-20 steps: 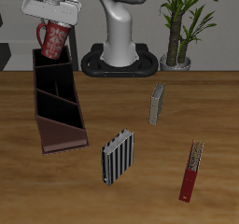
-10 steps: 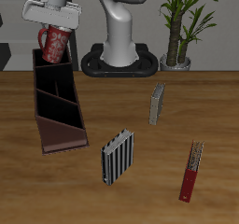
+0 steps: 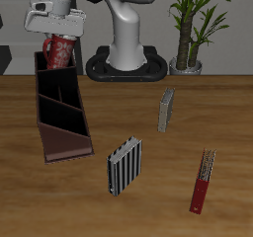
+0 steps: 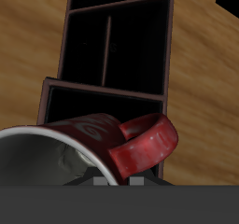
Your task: Place the red mug into the right desk caddy's right compartment
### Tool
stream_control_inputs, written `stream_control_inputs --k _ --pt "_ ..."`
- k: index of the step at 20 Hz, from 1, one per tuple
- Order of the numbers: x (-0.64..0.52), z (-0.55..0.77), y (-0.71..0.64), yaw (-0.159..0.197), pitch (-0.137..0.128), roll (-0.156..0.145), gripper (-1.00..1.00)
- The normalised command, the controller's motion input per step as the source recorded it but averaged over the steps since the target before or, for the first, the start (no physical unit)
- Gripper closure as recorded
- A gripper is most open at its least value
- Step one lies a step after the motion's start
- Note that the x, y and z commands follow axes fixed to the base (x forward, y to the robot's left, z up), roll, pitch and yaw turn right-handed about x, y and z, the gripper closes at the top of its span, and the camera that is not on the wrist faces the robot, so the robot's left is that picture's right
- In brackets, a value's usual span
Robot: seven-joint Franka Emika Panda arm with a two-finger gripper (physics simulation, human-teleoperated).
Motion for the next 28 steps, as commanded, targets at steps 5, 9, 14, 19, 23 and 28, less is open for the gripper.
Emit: stream_control_inputs --k 5,9,14,19,23,28 --pt "0.08 -0.37 -0.22 0.05 0.089 -0.051 1.0" --pt "0.06 -0.37 -0.1 0.083 0.09 -0.016 1.0" --pt "0.1 -0.37 0.04 0.072 0.108 0.01 1.0" --pt "0.0 -0.15 0.01 0.048 0.063 -0.038 -1.0" --pt "-0.02 0.01 -0.02 -0.025 0.041 0.015 -1.0" --pt "-0.12 0.2 -0.03 -0.051 -0.001 -0.006 -1.0"
